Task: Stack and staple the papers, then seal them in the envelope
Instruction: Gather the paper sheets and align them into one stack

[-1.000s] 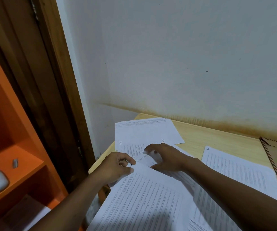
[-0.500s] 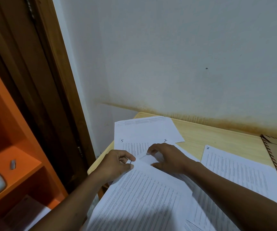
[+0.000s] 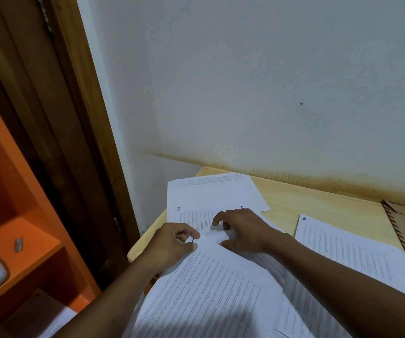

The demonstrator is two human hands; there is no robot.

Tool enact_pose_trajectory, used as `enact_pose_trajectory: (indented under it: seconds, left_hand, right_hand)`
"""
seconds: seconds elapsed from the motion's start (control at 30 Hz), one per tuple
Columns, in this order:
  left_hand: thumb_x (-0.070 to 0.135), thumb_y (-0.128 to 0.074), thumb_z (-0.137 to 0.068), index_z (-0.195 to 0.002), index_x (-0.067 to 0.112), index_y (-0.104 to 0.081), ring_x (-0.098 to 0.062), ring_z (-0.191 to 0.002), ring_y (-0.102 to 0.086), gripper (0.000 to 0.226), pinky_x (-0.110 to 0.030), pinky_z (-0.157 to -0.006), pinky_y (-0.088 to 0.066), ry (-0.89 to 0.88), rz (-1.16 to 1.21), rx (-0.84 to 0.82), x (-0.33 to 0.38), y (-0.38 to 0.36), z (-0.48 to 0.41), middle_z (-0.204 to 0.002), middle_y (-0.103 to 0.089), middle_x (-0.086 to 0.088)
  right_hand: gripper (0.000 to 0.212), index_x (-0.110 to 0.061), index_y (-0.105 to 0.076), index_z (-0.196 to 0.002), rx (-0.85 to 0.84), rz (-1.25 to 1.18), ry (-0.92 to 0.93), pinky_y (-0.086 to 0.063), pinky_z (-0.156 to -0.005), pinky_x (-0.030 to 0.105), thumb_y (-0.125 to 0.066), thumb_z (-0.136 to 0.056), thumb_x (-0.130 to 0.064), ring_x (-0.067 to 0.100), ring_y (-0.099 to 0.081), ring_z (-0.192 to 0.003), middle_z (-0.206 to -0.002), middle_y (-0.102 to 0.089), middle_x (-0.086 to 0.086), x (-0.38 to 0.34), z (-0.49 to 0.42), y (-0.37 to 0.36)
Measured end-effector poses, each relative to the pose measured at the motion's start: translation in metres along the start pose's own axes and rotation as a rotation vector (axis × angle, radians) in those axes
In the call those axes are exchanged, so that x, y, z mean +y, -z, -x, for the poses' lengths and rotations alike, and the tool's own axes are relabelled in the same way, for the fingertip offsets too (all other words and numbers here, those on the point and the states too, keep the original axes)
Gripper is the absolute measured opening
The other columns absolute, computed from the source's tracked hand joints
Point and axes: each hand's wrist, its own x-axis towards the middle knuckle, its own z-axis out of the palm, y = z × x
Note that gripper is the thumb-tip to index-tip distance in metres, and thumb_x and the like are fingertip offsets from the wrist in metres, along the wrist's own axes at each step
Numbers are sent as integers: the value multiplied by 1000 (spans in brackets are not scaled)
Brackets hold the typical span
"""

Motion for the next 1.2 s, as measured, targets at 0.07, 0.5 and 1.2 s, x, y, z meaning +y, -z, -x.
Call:
enact_pose_trajectory:
  seconds: [0.07, 0.5, 1.2]
  left_hand:
    - [15, -80, -86, -92, 30, -77, -12, -99, -66, 16, -22, -75, -50, -8, 2, 12, 0, 1, -1, -118, -71, 10]
    - [10, -83, -83, -87, 33, -80, -13, -65, -46, 23, -28, -69, -46, -115, 147, 144, 16, 2, -12, -69, -49, 1]
    - [9, -75, -90, -102, 20, -77, 5, -105, -63, 16, 0, -74, -46, -479, 337, 205, 177, 49, -42, -109, -75, 19]
  right_hand:
    - [54, -33, -53, -127, -28, 41, -19, -42, -88, 36, -72, -78, -49, 17, -61, -100, -109, -63, -8, -1, -4, 3]
    - [23, -30, -68, -114, 176, 43, -107, -41, -93, 40, -56, -96, -22, 20, -60, -108, -109, -69, -5, 15, -25, 43]
    - [21, -23, -62, -106, 646, -52, -182, -55, -78, 45, -52, -95, -9, 24, -66, -90, -99, -73, -3, 39, -15, 187]
